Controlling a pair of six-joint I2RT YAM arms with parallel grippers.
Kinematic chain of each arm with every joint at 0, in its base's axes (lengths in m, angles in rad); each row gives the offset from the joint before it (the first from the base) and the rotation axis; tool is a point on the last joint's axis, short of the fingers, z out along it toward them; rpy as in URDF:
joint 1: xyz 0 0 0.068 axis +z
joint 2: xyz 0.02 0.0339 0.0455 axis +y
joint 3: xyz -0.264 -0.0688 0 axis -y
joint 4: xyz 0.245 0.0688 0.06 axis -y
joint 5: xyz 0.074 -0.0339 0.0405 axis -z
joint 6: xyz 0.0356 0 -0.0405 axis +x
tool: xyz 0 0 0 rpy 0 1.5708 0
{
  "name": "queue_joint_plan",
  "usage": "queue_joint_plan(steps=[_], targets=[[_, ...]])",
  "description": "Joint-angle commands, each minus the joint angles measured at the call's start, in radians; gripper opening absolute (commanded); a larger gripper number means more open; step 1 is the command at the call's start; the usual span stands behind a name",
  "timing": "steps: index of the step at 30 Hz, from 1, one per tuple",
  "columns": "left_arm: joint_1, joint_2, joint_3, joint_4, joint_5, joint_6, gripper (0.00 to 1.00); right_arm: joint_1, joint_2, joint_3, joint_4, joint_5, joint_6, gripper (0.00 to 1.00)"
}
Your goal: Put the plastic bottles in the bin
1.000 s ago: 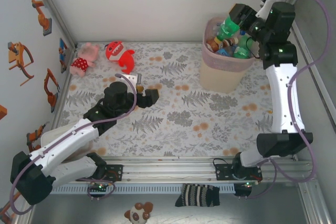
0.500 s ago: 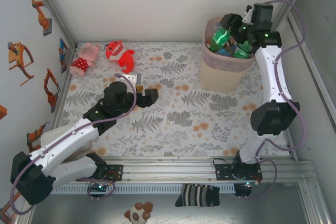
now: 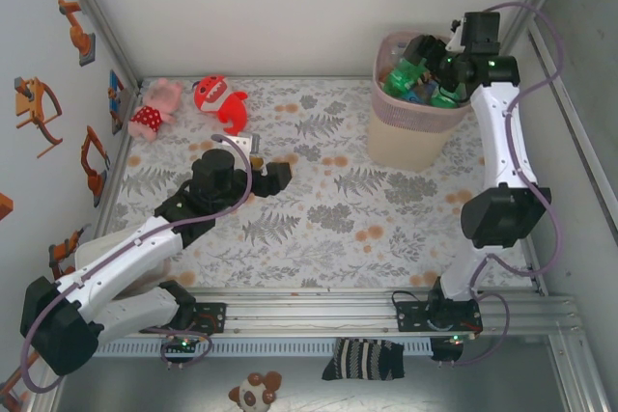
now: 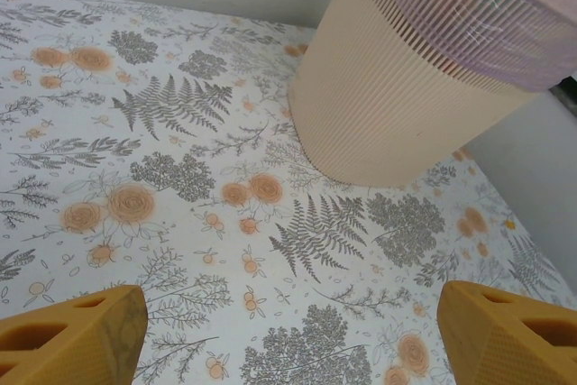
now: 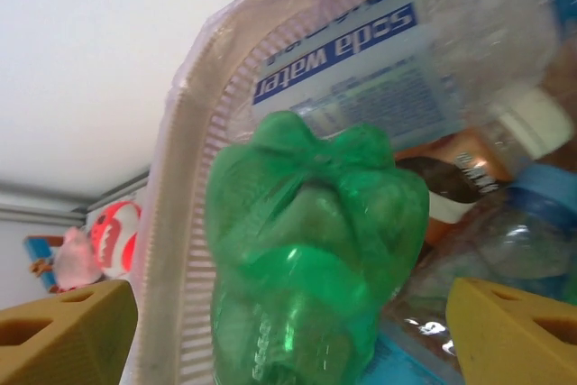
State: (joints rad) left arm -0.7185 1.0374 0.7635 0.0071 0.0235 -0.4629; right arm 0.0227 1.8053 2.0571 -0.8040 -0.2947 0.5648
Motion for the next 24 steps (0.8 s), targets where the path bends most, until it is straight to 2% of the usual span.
queue_joint_plan(steps=[1, 8, 10, 12, 14, 17, 19, 21, 24], targets=[[0.006, -0.003, 0.006, 0.018, 0.011, -0.017, 0.84, -0.002, -0.073, 0.019, 0.0, 0.079, -0.051, 0.87], [0.005, -0.002, 0.012, 0.017, 0.021, -0.02, 0.84, -0.001, -0.06, 0.035, 0.021, 0.13, -0.128, 0.73], [0.007, -0.006, 0.012, 0.013, 0.022, -0.019, 0.84, 0.0, -0.047, 0.05, 0.026, 0.137, -0.145, 0.65], [0.007, -0.01, 0.013, 0.007, 0.018, -0.017, 0.84, -0.001, -0.031, 0.06, 0.04, 0.085, -0.145, 0.58], [0.006, -0.013, 0.011, 0.005, 0.014, -0.018, 0.84, 0.0, -0.018, 0.053, 0.076, -0.043, -0.13, 0.55], [0.005, -0.013, 0.008, 0.013, 0.012, -0.021, 0.83, 0.002, 0.001, 0.014, 0.172, -0.251, -0.06, 0.54], [0.006, -0.008, 0.008, 0.013, 0.015, -0.021, 0.84, 0.004, 0.01, -0.025, 0.248, -0.335, -0.011, 0.53], [0.005, -0.007, 0.01, 0.009, 0.015, -0.021, 0.84, 0.004, 0.014, -0.058, 0.269, -0.323, 0.004, 0.52], [0.006, -0.014, 0.007, -0.002, 0.009, -0.018, 0.83, 0.004, 0.011, -0.103, 0.243, -0.235, -0.025, 0.52]])
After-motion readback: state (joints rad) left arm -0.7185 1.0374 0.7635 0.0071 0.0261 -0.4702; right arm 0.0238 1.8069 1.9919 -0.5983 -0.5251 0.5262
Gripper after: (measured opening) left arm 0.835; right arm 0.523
